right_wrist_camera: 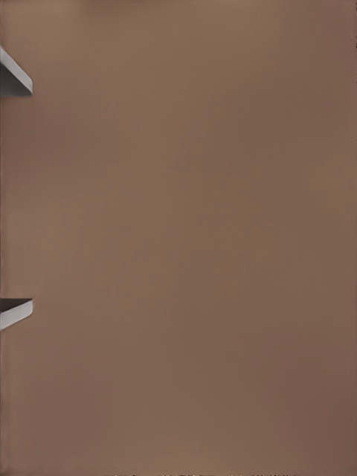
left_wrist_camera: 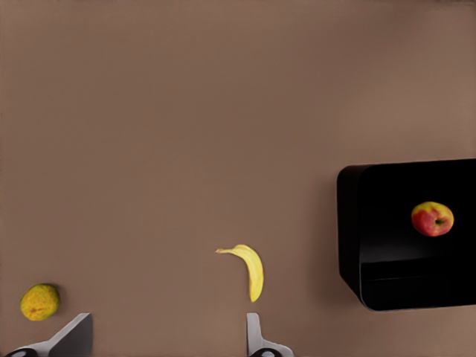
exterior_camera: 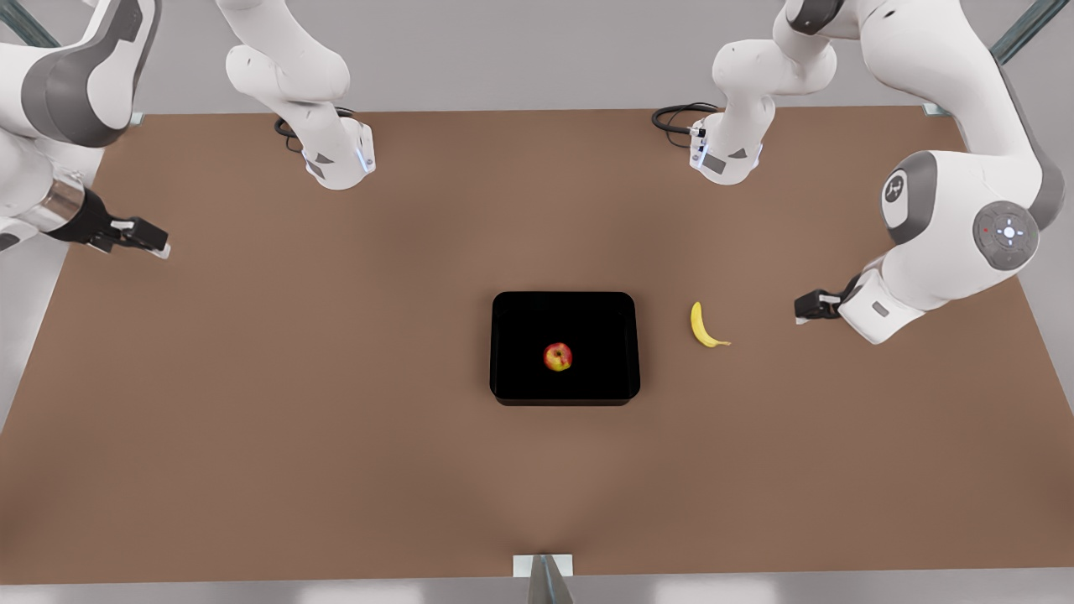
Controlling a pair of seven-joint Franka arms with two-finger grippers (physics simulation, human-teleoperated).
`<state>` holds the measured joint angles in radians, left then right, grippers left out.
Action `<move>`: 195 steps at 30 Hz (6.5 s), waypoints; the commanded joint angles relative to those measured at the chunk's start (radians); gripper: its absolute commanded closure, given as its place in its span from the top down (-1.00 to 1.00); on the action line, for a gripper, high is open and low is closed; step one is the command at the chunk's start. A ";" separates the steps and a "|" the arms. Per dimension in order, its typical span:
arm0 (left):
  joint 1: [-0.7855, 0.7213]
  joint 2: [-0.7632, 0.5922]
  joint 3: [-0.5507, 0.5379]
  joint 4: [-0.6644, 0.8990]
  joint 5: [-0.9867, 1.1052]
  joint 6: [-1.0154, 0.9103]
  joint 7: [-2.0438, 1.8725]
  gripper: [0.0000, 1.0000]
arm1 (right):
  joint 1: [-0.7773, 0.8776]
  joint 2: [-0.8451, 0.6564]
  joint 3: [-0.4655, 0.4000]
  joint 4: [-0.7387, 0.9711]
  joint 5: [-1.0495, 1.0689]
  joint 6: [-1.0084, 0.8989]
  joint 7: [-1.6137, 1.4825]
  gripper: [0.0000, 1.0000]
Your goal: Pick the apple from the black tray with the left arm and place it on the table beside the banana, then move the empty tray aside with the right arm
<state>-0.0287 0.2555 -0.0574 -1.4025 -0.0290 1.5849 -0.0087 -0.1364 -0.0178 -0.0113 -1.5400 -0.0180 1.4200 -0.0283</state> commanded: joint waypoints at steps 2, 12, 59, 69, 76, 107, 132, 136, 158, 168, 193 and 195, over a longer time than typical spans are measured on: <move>-0.007 -0.001 -0.002 0.004 0.012 0.063 0.010 1.00 | 0.159 0.015 0.036 0.004 0.095 -0.032 -0.018 1.00; -0.709 0.183 -0.001 0.007 0.086 0.214 -0.867 1.00 | 0.299 0.065 0.039 0.053 0.089 -0.021 -0.009 1.00; -0.703 0.590 0.031 -0.033 0.228 0.747 -1.111 1.00 | 0.274 0.067 0.016 0.058 0.038 -0.029 0.007 1.00; -0.700 0.607 0.031 -0.053 0.265 0.748 -1.122 0.82 | 0.274 0.067 0.016 0.058 0.036 -0.029 0.007 1.00; -0.701 0.607 0.031 -0.053 0.265 0.733 -1.113 0.24 | 0.274 0.068 0.016 0.058 0.038 -0.029 0.007 1.00; -0.007 0.254 0.045 -0.435 0.216 0.728 0.348 0.31 | 0.492 0.277 0.102 0.060 0.187 0.223 0.749 1.00; -0.100 -0.010 0.205 -0.072 -0.022 0.055 -0.028 1.00 | 0.690 0.693 0.097 0.244 0.086 0.579 1.206 1.00; -0.094 -0.007 0.212 -0.067 -0.023 0.112 -0.027 1.00 | 0.704 0.751 0.103 0.242 0.049 0.603 1.209 1.00; -0.099 0.007 0.218 -0.069 -0.028 0.110 -0.042 1.00 | 0.744 0.800 0.100 0.166 -0.046 0.602 0.847 0.97; -0.099 0.007 0.220 -0.069 -0.028 0.110 -0.042 1.00 | 0.744 0.806 0.100 0.106 -0.071 0.639 0.849 0.94; -0.100 0.007 0.218 -0.072 -0.026 0.107 -0.042 1.00 | 0.732 0.822 0.100 0.049 0.012 0.748 0.852 -0.52; -0.100 0.007 0.218 -0.072 -0.026 0.107 -0.042 1.00 | 0.732 0.822 0.100 0.049 0.013 0.748 0.854 -0.64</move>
<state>-0.1287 0.2634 0.1608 -1.4746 -0.0559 1.6928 -0.0465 0.5931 0.8018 0.0879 -1.4905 0.0463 2.2049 0.7902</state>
